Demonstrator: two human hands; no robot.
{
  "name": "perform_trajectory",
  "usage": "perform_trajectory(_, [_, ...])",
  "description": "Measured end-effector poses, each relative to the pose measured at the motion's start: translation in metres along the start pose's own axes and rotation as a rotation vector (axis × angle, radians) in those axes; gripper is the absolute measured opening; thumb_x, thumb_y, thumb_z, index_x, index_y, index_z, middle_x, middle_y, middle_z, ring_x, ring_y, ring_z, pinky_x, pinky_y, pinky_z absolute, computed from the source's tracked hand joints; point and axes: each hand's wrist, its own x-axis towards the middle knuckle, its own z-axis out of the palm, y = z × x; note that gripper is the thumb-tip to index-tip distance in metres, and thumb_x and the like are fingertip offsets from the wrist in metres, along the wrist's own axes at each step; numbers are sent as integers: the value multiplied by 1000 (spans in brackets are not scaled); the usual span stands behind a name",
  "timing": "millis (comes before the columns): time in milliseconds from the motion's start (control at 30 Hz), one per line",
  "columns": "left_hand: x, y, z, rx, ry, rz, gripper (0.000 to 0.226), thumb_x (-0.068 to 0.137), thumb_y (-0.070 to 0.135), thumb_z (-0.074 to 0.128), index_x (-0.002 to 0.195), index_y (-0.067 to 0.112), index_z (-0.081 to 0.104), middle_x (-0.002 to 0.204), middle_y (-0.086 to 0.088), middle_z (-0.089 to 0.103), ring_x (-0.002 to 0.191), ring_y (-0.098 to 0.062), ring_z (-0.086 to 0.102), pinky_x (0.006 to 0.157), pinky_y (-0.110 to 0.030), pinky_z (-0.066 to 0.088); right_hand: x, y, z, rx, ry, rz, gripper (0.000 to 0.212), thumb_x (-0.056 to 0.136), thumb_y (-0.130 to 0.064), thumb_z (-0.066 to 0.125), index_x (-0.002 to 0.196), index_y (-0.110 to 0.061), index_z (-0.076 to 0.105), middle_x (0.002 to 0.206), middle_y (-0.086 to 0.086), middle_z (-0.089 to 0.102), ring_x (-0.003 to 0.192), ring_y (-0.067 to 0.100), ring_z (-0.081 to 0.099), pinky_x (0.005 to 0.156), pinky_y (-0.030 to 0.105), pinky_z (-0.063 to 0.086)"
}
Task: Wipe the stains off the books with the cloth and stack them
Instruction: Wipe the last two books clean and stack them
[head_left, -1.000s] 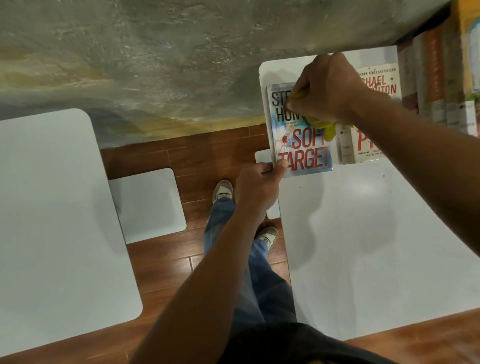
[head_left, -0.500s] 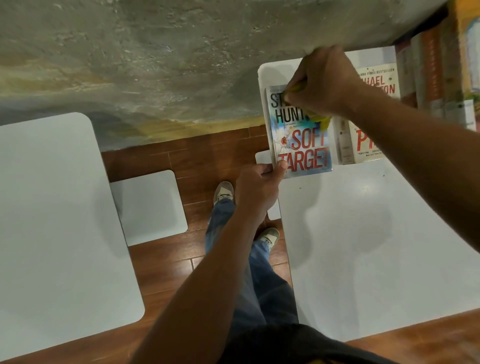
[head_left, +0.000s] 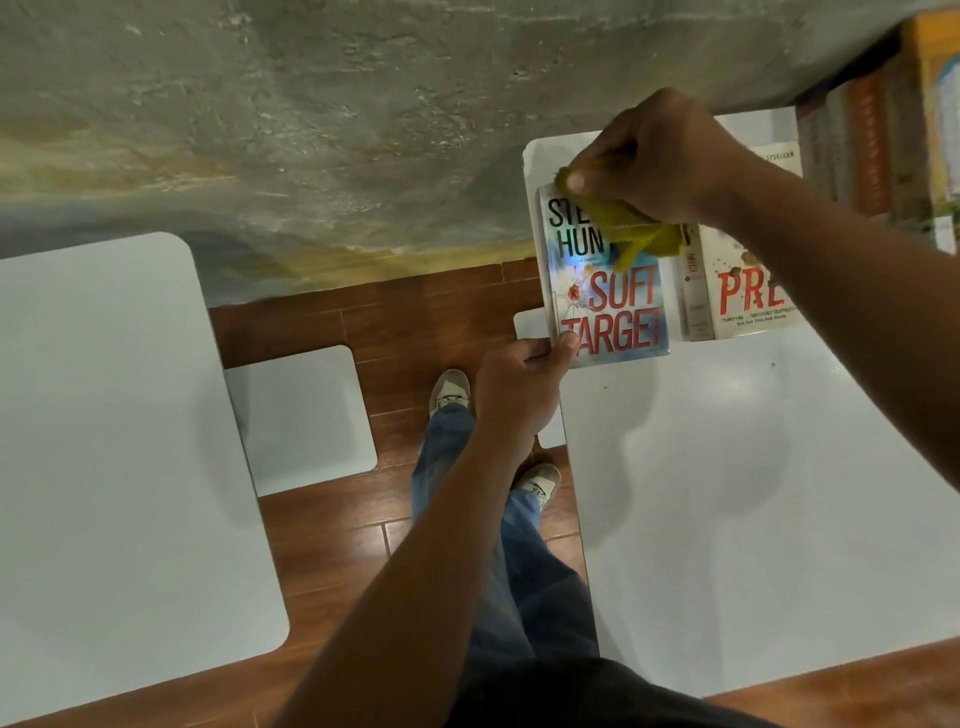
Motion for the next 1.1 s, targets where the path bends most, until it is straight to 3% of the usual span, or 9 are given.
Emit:
perform_trajectory(67, [1,-1,1,26,1,16,45,94,52,59,117,15,71,111,3,75,93,-15,71,83,-28,60,-2,1,1,16,-20,-21,35,93,-40,65,121,-19,71,118,2,70,95,13,63,77,20,48])
perform_trajectory(233, [-3,-4,-4,48,-29,87,44,104,46,42,119,12,66,106,1,73,85,-11,70,64,-7,49,-9,8,11,-57,4,-75,52,90,-28,72,136,-9,57,121,11,65,103,19,62,79,22,45])
perform_trajectory(300, [-5,-5,-5,20,-30,86,43,101,48,49,129,17,62,118,3,71,100,-11,70,73,-10,53,-15,11,16,-96,38,-113,54,84,-24,78,133,-9,58,119,12,63,105,23,60,82,25,46])
perform_trajectory(400, [-8,-6,-2,34,4,120,47,96,46,63,136,22,56,127,7,68,90,2,68,69,-7,52,-18,17,25,-91,129,-121,45,82,-28,79,121,-13,64,118,10,63,107,24,58,90,32,49])
perform_trajectory(467, [-9,-8,2,20,78,148,50,93,42,68,137,22,55,129,7,66,93,-3,68,68,-2,49,-17,18,32,-76,208,-129,38,83,-27,78,117,-13,68,116,10,62,107,25,57,91,28,45])
perform_trajectory(567, [-11,-13,9,-2,170,183,46,93,41,70,134,26,56,125,6,68,101,-11,69,75,-12,56,-16,19,40,-83,287,-156,34,84,-19,76,117,-11,71,114,12,60,109,29,55,92,21,38])
perform_trajectory(733, [-9,-19,14,86,239,326,44,94,43,63,129,18,64,119,3,72,100,-13,71,81,-27,61,-10,21,55,-185,298,-352,25,84,-16,66,105,-8,76,104,13,65,96,35,58,88,30,32])
perform_trajectory(967, [-9,-23,14,96,221,340,37,97,36,65,128,15,66,121,1,71,102,-14,70,82,-19,59,-20,22,60,-140,226,-330,32,86,-25,63,112,-11,74,111,12,63,97,38,53,83,20,22])
perform_trajectory(1100, [-10,-25,11,2,138,265,43,99,46,53,130,17,63,121,0,69,103,-17,70,82,-30,61,-34,24,66,-127,199,-310,32,87,-26,61,115,-14,74,111,9,61,101,38,50,85,22,25])
